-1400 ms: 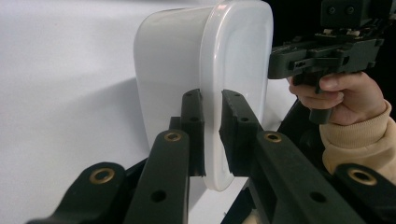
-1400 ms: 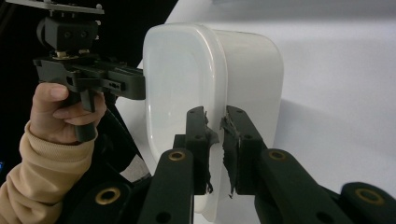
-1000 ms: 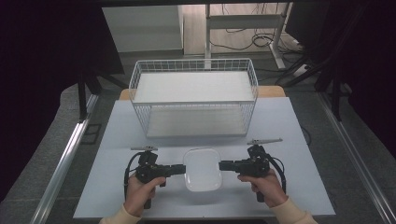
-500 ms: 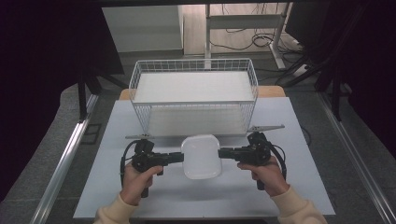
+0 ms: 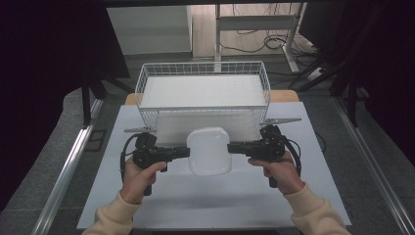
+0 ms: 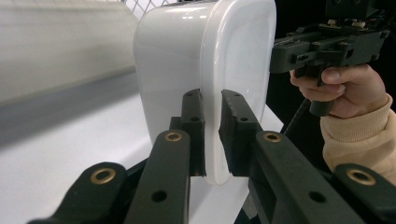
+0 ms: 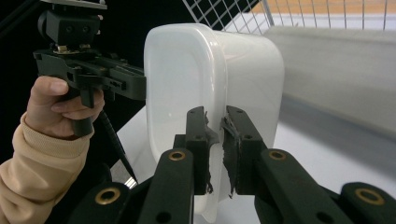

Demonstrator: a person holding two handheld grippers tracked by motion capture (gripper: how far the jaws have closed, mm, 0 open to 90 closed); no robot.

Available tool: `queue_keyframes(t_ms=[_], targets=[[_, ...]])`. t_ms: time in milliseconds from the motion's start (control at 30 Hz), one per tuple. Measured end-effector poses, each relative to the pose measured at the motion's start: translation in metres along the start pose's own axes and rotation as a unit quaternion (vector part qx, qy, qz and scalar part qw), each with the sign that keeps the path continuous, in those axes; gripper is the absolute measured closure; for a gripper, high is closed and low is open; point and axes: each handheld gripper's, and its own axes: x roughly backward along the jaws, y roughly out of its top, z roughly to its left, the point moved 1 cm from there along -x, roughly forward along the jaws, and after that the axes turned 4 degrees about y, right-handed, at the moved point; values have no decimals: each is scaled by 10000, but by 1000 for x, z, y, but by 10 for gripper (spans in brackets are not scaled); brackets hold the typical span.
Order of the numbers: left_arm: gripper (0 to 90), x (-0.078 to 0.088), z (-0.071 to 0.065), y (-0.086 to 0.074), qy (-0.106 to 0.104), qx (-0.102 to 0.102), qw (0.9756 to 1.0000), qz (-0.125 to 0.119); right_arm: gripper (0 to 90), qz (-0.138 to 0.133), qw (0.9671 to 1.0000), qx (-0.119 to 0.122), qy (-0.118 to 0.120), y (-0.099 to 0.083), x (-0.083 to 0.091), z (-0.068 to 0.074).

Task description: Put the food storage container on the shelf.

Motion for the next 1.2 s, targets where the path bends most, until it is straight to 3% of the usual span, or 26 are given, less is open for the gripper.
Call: queue_keyframes(t_ms=[1033, 1200], targets=[[799, 7, -1, 48, 104, -343, 9992, -154, 801, -242, 9990, 340, -184, 44, 6, 8], [799, 10, -1, 59, 77, -383, 9991, -177, 801, -312, 9989, 334, -114, 54, 7, 7]])
